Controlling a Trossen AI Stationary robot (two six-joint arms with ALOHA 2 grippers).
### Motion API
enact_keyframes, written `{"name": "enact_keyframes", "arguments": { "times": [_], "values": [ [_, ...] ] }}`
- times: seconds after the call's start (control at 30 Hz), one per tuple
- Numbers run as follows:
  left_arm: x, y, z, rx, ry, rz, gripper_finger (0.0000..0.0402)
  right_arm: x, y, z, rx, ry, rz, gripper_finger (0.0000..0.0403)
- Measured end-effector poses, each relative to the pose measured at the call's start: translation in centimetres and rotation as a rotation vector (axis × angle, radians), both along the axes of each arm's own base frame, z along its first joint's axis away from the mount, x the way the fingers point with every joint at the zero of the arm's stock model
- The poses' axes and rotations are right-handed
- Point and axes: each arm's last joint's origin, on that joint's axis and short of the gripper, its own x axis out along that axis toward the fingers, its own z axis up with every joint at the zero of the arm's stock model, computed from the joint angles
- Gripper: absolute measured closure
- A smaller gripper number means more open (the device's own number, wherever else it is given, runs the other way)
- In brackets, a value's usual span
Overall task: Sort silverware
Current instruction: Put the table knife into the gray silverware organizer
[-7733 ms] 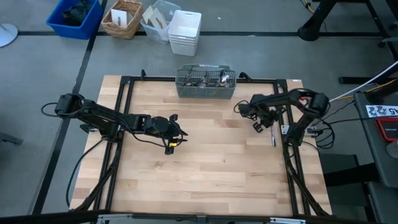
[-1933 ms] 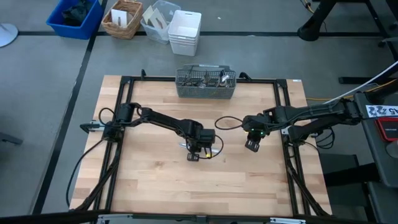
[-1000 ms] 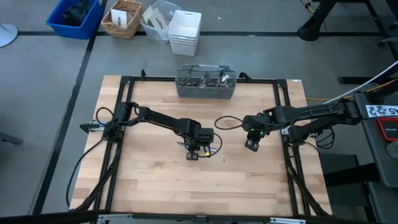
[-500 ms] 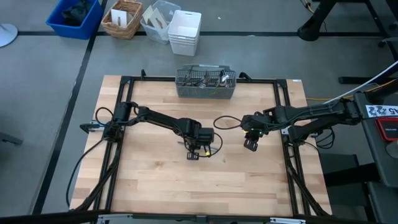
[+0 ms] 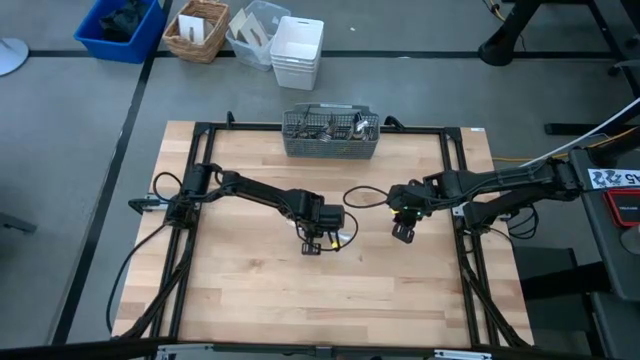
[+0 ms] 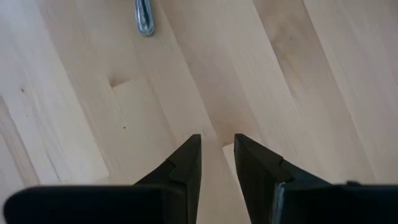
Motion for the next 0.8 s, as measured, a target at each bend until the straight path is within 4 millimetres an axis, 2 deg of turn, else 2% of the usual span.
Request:
{"name": "enact_keyframes", "arguments": {
  "times": [0.2, 0.4, 0.6, 0.8],
  "values": [
    [-0.2, 0.0, 0.0, 0.001, 0.020, 0.000, 0.0399, 0.8, 0.1, -1.3, 0.004, -0.091, 0.034, 0.0304],
    [-0.8, 0.3, -0.2, 0.010, 0.091, -0.017, 0.0400, 1.9, 0.3, -3.3, 0.034, -0.257, 0.055, 0.0304],
    [-0.9, 1.1, -0.5, 0.009, 0.083, -0.001, 0.0401, 2.5, 0.4, -4.9, 0.041, -0.422, 0.093, 0.0304],
    [-1.5, 1.4, 0.8, 0.014, 0.090, -0.018, 0.0401, 2.4, 0.4, -6.2, 0.049, -0.467, 0.097, 0.0303]
  ]
}}
